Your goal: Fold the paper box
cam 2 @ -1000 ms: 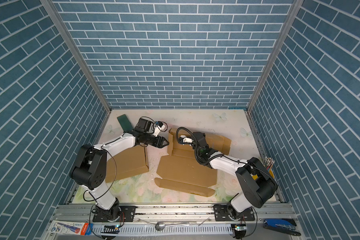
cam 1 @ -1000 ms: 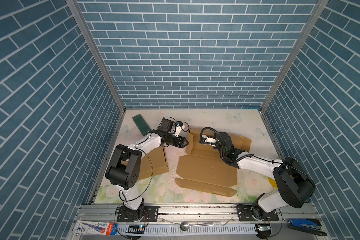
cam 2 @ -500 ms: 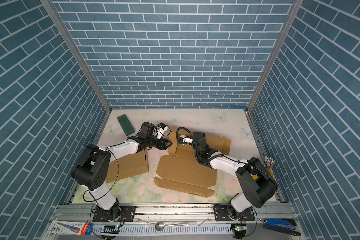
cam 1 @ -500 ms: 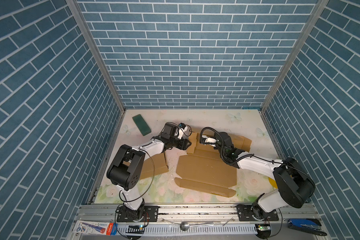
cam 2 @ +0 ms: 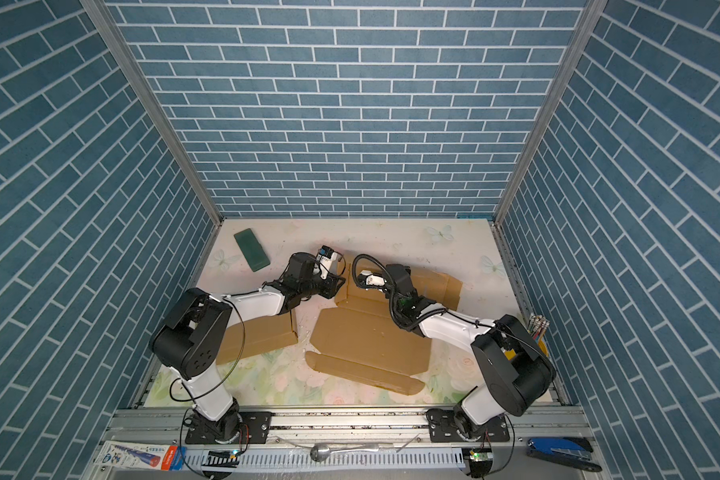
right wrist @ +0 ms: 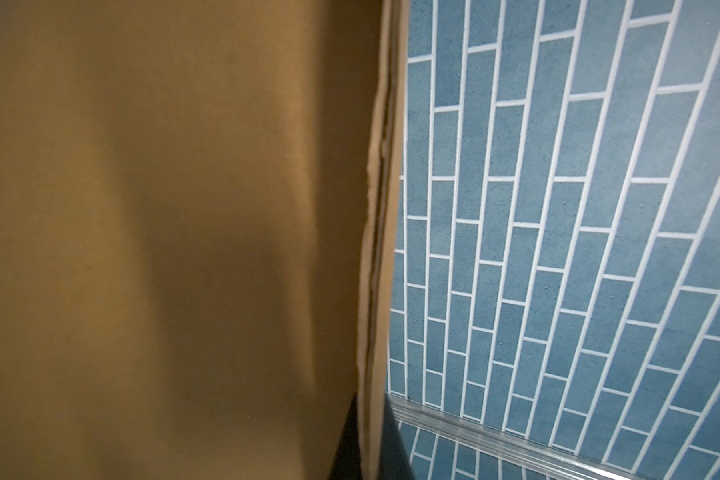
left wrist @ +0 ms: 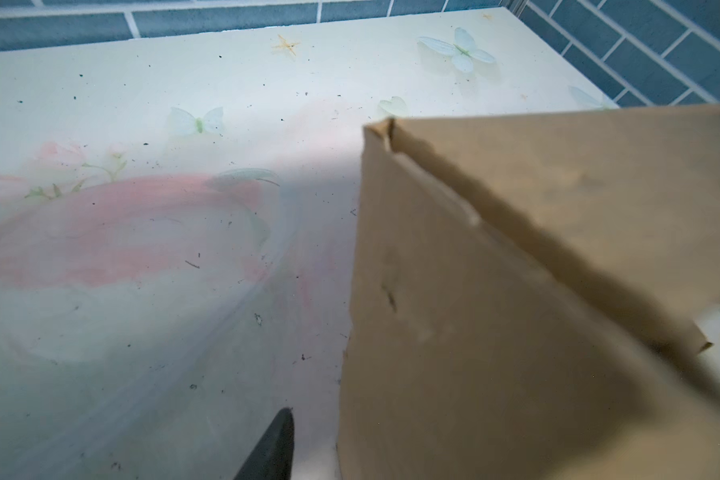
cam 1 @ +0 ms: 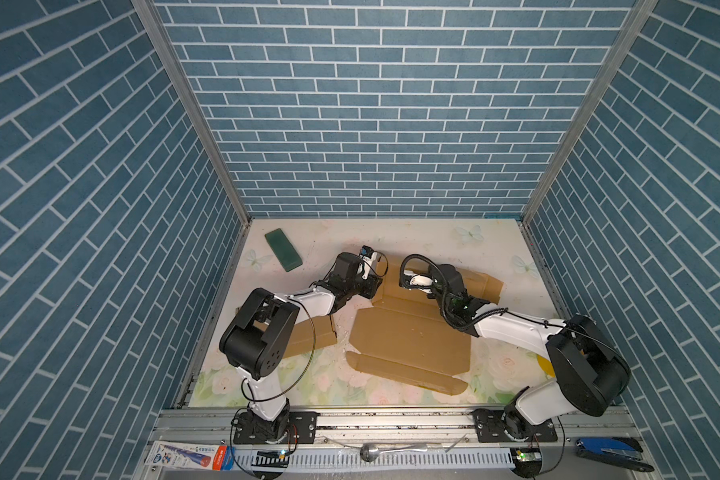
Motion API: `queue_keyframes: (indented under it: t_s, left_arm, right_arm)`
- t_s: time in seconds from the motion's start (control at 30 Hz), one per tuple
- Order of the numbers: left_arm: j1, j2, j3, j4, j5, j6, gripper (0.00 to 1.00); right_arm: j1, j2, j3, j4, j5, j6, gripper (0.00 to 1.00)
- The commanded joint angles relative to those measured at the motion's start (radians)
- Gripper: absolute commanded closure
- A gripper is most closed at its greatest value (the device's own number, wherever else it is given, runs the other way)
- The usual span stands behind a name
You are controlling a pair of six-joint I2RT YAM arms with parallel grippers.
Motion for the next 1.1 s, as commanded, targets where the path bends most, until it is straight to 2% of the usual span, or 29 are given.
queue_keyframes:
  t_s: [0.0, 0.23, 0.37, 0.57, 0.7, 0.83, 0.93, 1.0, 1.07]
  left_arm:
    - [-0.022, 0.034, -0.014, 0.03, -0.155, -0.004, 0.59]
    - [-0.075, 0.066, -0.02, 0.026, -0.323, 0.035, 0.77]
    - [-0.084, 0.083, -0.046, 0.069, -0.338, 0.038, 0.85]
    - [-0.097, 0.091, -0.094, 0.147, -0.391, 0.045, 0.98]
    - [-0.108, 0.095, -0.114, 0.169, -0.459, 0.018, 1.0]
    - [-0.108, 0.079, -0.165, 0.231, -0.505, -0.059, 1.0]
    - [-0.112, 0.065, -0.215, 0.296, -0.549, -0.112, 1.0]
    - [-0.119, 0.059, -0.239, 0.331, -0.575, -0.142, 1.0]
    - [-0.148, 0.059, -0.266, 0.376, -0.615, -0.121, 1.0]
  right_arm:
    - [0.015, -0.003, -0.003, -0.045, -0.023, -0.015, 1.0]
    - [0.019, -0.005, 0.007, -0.058, -0.03, 0.011, 1.0]
    - [0.018, -0.012, 0.014, -0.067, -0.032, 0.051, 1.0]
    - [0.013, -0.056, 0.052, -0.186, -0.099, 0.206, 0.8]
    - [-0.001, -0.075, 0.099, -0.318, -0.147, 0.349, 0.64]
    - [-0.036, -0.149, 0.139, -0.486, -0.271, 0.551, 0.48]
    - [-0.071, -0.216, 0.174, -0.613, -0.398, 0.704, 0.45]
    - [-0.104, -0.27, 0.187, -0.671, -0.525, 0.807, 0.44]
    - [-0.14, -0.325, 0.182, -0.658, -0.566, 0.945, 0.44]
